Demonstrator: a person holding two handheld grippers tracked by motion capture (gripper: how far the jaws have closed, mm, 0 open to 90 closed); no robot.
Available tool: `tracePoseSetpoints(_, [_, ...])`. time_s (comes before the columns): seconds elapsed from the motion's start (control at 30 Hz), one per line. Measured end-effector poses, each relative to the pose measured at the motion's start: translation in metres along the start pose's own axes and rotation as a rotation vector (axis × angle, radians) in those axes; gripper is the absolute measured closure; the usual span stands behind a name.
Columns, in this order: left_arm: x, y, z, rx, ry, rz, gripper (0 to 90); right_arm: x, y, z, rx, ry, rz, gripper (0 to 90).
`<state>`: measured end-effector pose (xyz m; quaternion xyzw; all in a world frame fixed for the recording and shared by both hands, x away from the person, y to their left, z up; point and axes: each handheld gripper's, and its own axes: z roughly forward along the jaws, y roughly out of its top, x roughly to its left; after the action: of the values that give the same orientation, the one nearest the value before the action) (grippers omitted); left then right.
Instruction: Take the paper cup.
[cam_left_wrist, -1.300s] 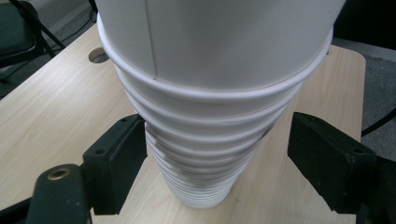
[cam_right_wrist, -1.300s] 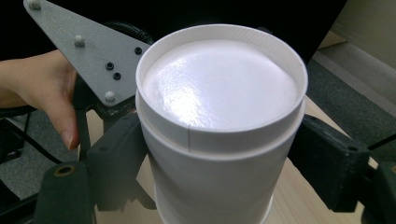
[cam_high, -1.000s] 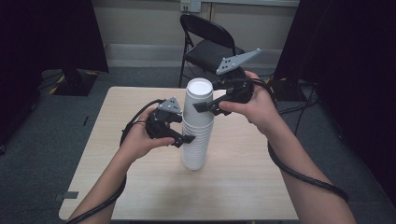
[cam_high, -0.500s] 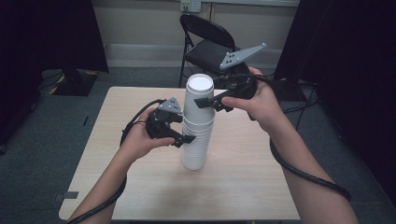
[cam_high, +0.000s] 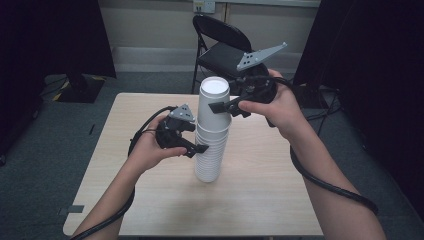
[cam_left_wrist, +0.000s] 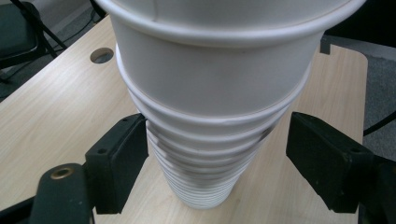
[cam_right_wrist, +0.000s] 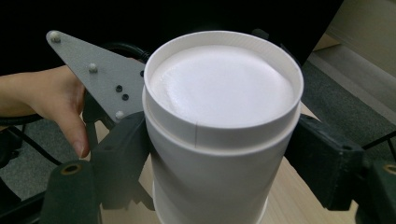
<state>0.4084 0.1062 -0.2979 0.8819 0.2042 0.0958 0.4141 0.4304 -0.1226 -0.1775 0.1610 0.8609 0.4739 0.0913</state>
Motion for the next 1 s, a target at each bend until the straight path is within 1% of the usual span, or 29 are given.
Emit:
tracePoseSetpoints(0.47, [0.0006, -0.0013, -0.0021, -0.008, 0.005, -0.008, 20.8, 0.001, 0.0068, -0.0045, -0.023, -0.003, -0.005, 25.4])
tracePoseSetpoints(0.53, [0.001, -0.0014, -0.0021, -0.011, 0.004, -0.011, 20.8, 0.0007, 0.0077, -0.0056, -0.033, 0.005, -0.001, 27.3])
tracePoseSetpoints(0.57, [0.0013, -0.0012, -0.0026, -0.006, 0.009, -0.003, 20.6, 0.0006, 0.0079, -0.0062, -0.035, 0.009, 0.001, 27.9])
tracePoseSetpoints(0.6, [0.0009, -0.0009, -0.0035, -0.012, 0.007, -0.009, 20.6, 0.0003, 0.0078, -0.0072, -0.037, 0.01, 0.011, 28.3])
tracePoseSetpoints(0.63, [0.0009, -0.0009, -0.0035, -0.012, 0.007, -0.009, 20.6, 0.0003, 0.0078, -0.0072, -0.037, 0.01, 0.011, 28.3])
tracePoseSetpoints(0.67, [0.0009, -0.0001, -0.0047, -0.022, 0.004, -0.007, 20.6, 0.0002, 0.0074, -0.0078, -0.037, 0.009, 0.008, 28.3])
tracePoseSetpoints(0.7, [0.0009, -0.0001, -0.0047, -0.022, 0.004, -0.007, 20.7, -0.001, 0.005, -0.0088, -0.048, 0.014, 0.016, 28.4])
tracePoseSetpoints(0.8, [0.0003, 0.0019, -0.006, -0.028, -0.001, -0.007, 21.0, -0.0025, 0.0027, -0.009, -0.055, 0.021, 0.027, 28.3])
tracePoseSetpoints(0.9, [0.0001, 0.004, -0.0074, -0.044, 0.0, -0.007, 20.7, -0.0032, 0.0011, -0.0081, -0.063, 0.031, 0.037, 28.1])
tracePoseSetpoints(1.0, [0.0015, 0.005, -0.0087, -0.043, 0.0, -0.008, 22.4, -0.0024, 0.0012, -0.0058, -0.061, 0.032, 0.031, 26.7])
